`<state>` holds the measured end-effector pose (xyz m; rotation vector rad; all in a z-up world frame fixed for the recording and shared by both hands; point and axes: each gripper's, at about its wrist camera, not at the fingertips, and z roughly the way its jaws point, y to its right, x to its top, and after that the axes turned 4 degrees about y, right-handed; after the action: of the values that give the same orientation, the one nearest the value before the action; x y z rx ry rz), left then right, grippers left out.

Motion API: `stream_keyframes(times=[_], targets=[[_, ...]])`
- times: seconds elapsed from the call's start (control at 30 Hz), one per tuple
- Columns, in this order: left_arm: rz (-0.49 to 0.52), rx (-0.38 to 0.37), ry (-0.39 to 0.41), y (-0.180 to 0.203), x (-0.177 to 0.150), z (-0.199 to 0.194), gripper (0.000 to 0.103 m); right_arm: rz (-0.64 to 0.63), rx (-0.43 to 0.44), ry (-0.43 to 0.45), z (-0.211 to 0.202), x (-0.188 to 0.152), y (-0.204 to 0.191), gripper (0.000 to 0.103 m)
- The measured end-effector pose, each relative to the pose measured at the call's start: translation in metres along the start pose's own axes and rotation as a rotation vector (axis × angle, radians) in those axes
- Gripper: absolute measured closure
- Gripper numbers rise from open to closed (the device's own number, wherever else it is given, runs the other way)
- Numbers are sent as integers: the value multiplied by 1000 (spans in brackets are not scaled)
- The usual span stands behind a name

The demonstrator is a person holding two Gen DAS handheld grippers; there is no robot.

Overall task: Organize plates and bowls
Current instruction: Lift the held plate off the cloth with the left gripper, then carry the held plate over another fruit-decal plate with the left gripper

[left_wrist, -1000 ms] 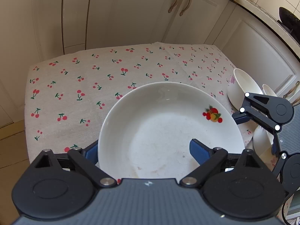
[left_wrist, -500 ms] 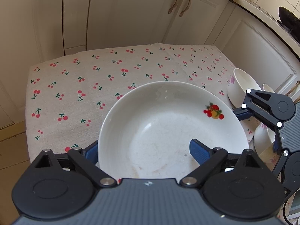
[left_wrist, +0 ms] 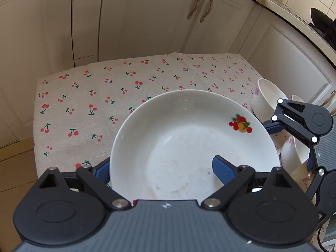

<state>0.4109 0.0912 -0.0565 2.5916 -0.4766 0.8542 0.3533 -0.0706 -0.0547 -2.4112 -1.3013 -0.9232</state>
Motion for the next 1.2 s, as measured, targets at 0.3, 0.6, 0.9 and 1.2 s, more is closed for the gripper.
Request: stream_keyframes(times=[0.3, 0.6, 0.9, 1.2], targets=[[17, 16, 35, 20, -3, -29, 8, -14, -10, 29, -26, 2, -13, 0], [42, 31, 65, 52, -20, -68, 8, -23, -22, 64, -63, -3, -43, 0], [57, 41, 85, 83, -47, -103, 8, -25, -26, 89, -94, -20, -80, 0], [53, 34, 74, 101, -83, -120, 8, -3, -16, 86, -106, -42, -110, 0]])
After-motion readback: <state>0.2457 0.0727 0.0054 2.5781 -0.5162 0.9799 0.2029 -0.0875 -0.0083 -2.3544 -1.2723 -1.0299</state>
